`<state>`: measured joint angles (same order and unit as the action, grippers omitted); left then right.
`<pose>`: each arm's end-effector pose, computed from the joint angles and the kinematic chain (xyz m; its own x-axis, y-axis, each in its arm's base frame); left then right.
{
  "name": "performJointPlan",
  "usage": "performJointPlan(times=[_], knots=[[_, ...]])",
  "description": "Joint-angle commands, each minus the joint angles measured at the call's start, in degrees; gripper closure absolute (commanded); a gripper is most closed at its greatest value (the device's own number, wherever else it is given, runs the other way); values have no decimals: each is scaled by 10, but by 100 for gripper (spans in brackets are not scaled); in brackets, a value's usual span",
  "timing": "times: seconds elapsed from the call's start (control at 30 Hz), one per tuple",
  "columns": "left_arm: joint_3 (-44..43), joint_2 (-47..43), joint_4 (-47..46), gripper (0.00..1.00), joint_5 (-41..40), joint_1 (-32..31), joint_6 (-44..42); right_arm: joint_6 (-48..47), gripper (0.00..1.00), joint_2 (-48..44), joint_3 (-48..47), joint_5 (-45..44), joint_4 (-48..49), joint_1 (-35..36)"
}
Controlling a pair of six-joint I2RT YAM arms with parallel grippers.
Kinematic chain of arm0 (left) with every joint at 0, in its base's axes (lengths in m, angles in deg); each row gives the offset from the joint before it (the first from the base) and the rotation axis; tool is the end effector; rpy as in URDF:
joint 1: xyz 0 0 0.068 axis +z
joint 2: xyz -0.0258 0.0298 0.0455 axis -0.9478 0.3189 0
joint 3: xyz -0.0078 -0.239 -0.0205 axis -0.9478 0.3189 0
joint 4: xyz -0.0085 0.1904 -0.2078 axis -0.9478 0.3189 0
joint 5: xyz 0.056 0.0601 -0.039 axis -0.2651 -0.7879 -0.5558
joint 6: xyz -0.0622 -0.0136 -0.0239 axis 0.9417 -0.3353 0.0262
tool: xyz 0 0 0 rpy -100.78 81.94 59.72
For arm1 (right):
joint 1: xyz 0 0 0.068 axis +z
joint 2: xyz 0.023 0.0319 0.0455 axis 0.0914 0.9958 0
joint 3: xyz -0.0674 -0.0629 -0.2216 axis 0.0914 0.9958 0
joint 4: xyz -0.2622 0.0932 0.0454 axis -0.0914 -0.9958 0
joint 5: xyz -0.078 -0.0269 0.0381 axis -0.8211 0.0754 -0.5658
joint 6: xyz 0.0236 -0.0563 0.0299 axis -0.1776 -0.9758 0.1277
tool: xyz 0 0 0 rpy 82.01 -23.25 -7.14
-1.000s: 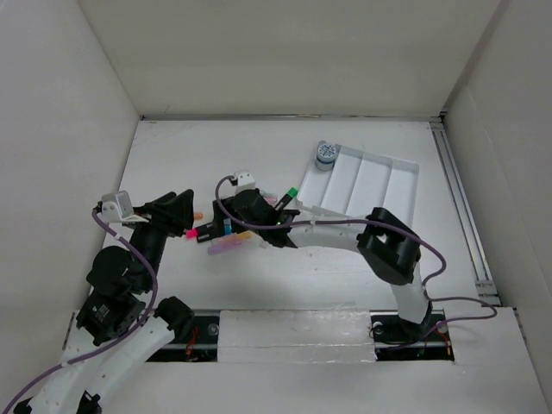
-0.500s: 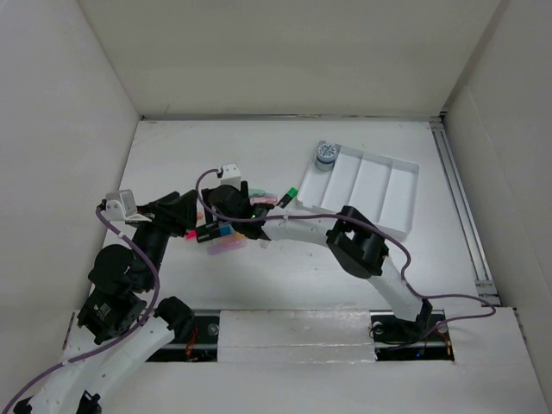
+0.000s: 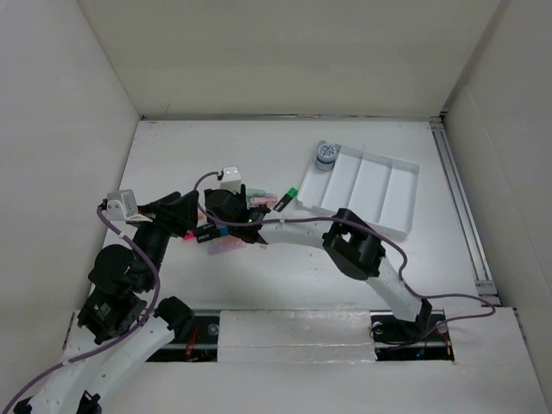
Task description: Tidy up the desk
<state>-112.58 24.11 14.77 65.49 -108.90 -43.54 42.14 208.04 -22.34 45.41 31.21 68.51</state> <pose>0.1190 -0.0646 0.3978 0.1281 -0.5074 -0.8522 0.3361 0.8306 -0.4440 0.2734 0.4720 0.1490 -0.4486 0.0342 -0.8931 -0.3127 0.9301 0.1927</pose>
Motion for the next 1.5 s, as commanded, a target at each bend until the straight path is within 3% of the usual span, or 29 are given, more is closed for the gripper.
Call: performJointPlan(times=[0.0, 0.23, 0.37, 0.53, 0.87, 1.17, 1.37, 1.47], knots=[[5, -3, -27, 51, 3, 1, -6, 23, 55, -86, 33, -16, 65, 0], [6, -1, -28, 51, 5, 1, -7, 81, 54, -248, 174, 38, 135, -43], [4, -3, -27, 51, 9, 1, -6, 102, 54, -318, 258, 42, 146, -98], [6, -5, -29, 51, 10, 1, -8, 146, 54, -383, 348, 74, 151, -217], [6, -1, -31, 51, 13, 1, -10, 177, 54, -363, 429, 131, 161, -345], [6, 1, -30, 51, 15, 1, -11, 174, 53, -335, 404, 113, 142, -352], [6, 2, -31, 51, 16, 1, -11, 170, 42, -317, 387, 66, 111, -341], [6, 3, -32, 51, 16, 1, -11, 170, 21, -313, 378, 62, 103, -336]])
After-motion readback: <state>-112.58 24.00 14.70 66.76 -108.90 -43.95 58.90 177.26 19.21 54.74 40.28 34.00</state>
